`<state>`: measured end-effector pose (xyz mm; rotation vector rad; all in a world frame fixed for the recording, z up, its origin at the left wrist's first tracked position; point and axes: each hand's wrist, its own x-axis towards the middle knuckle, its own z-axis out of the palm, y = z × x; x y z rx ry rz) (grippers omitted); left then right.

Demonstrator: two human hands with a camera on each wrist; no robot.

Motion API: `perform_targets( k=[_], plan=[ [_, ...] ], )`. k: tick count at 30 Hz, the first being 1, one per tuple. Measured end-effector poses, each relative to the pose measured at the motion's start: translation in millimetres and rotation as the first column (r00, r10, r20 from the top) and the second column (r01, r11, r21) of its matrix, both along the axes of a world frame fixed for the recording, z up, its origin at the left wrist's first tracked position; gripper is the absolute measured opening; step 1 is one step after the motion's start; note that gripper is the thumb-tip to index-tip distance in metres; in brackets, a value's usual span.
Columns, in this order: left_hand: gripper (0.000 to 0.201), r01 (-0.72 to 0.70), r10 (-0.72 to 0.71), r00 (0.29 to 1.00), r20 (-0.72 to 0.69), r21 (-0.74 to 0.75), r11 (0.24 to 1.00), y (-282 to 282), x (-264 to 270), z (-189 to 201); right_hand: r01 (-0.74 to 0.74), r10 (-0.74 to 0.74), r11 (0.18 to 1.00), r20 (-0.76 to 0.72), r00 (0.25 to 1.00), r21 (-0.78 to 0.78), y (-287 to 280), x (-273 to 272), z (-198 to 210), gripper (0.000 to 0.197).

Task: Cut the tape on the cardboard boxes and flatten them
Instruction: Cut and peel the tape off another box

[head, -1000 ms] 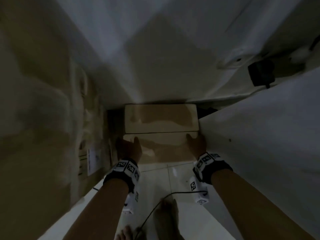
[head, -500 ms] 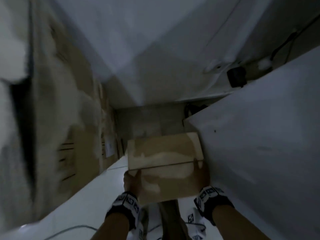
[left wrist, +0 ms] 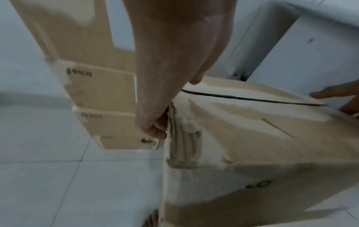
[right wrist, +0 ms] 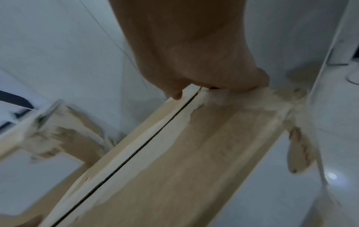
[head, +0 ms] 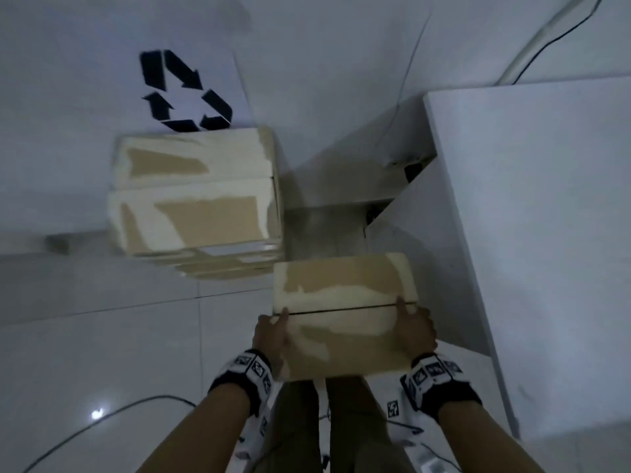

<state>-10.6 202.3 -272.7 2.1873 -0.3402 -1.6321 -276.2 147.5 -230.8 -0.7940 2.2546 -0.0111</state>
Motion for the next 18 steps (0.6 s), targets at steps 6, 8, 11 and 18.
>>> perform_targets(
  k=[6, 8, 11, 18],
  plan=[
    [0.05, -0.029, 0.045, 0.996, 0.08, -0.191, 0.981, 12, 20, 133, -0.226, 0.227, 0.952, -0.019, 0.974, -0.205, 0, -5, 122, 0.055],
    [0.052, -0.06, 0.096, 0.988, 0.124, -0.262, 0.963, 11, 22, 167, -0.252, 0.266, 0.927, 0.014, 0.964, -0.278, -5, -9, 153, 0.054],
    [0.058, -0.028, 0.115, 0.974, 0.195, -0.404, 0.914, 0, 20, 211, -0.167, 0.22, 0.907, 0.097, 0.971, -0.388, -17, -13, 198, 0.051],
    [0.038, 0.073, 0.12, 0.97, 0.211, -0.723, 0.687, -57, -28, 304, -0.077, 0.29, 0.706, 0.188, 0.938, -0.704, -60, -68, 275, 0.042]
  ],
)
